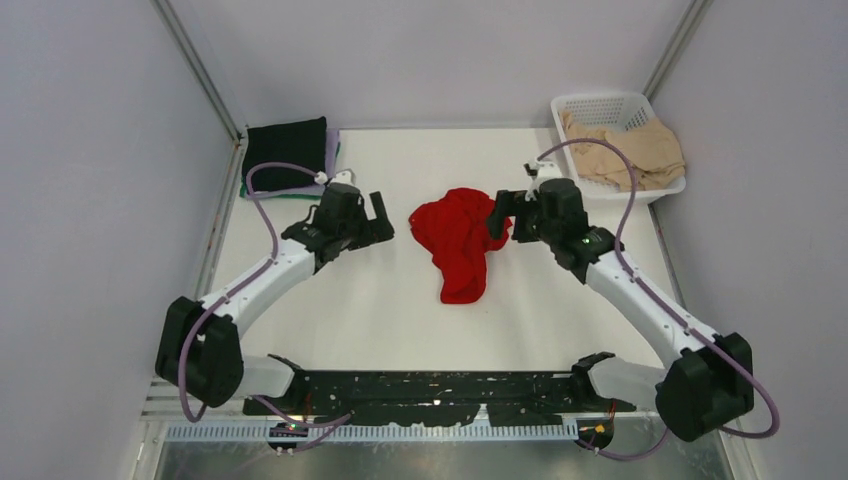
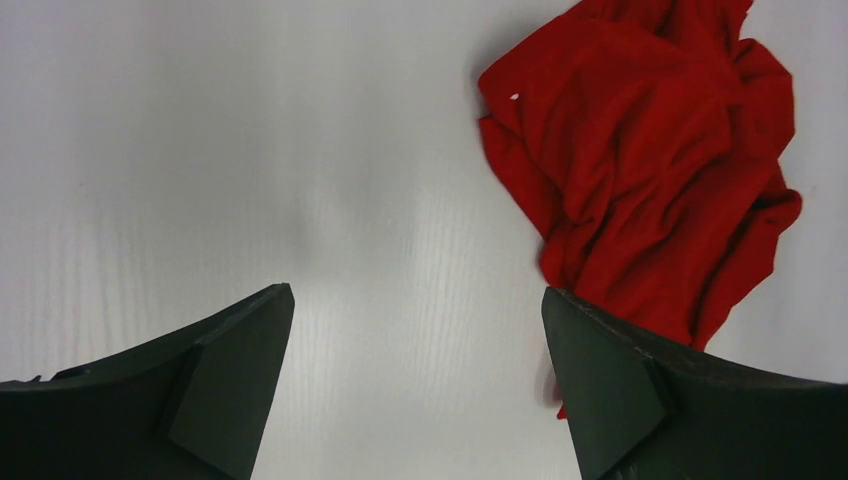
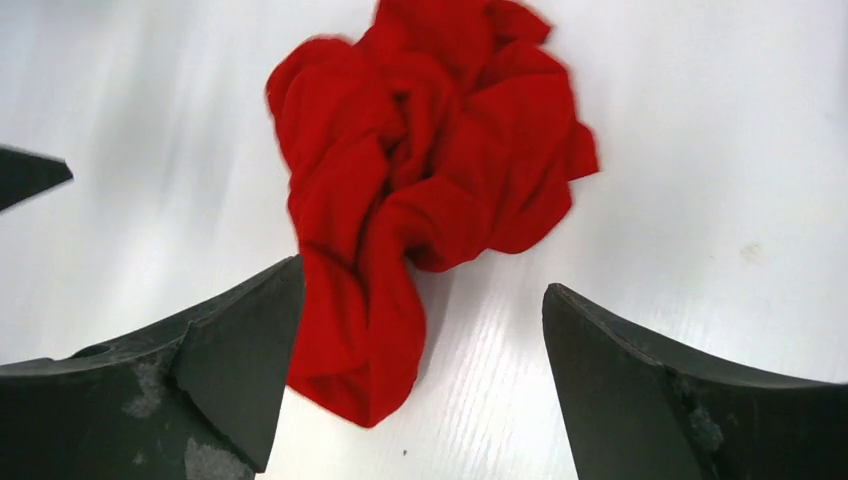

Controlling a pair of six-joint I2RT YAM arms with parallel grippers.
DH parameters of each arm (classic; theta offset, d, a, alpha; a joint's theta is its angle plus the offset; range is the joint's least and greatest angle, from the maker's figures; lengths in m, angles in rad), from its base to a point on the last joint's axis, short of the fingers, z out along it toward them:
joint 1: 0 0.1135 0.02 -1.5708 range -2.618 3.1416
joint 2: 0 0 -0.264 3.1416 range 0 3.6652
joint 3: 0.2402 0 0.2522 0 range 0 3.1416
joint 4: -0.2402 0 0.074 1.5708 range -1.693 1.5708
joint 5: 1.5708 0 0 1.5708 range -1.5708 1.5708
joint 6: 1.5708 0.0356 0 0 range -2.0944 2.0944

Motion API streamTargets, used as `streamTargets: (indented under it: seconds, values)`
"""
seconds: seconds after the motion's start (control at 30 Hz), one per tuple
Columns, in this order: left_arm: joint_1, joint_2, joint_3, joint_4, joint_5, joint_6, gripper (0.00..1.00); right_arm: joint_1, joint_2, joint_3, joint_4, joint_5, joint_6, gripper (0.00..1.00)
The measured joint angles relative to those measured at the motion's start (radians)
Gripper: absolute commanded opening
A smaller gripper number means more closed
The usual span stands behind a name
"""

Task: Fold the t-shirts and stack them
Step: Move the tshirt to the center of the board, then flatten out the tshirt

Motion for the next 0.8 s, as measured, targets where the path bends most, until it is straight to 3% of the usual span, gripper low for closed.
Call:
streamTargets:
  seconds: [0.07, 0.13, 0.3, 0.8]
  values:
    - [0.003, 0.070, 0.055, 0.023, 0.039, 0.010, 0.97, -0.041, -0.071, -0.052, 0.039, 0.049, 0.038, 0.99]
    - [0.004, 0.147, 0.116, 0.041, 0.082, 0.018, 0.94, -0.121, -0.100, -0.112, 0.079, 0.062, 0.087, 0.94]
    - [0.007, 0.364, 0.292, 0.057, 0.204, 0.045, 0.86, -0.285, -0.033, -0.206, 0.121, 0.018, 0.169, 0.93]
    - [0.008, 0.748, 0.626, 0.023, 0.394, 0.069, 0.67, -0.292, 0.336, -0.097, 0.249, -0.064, 0.228, 0.76]
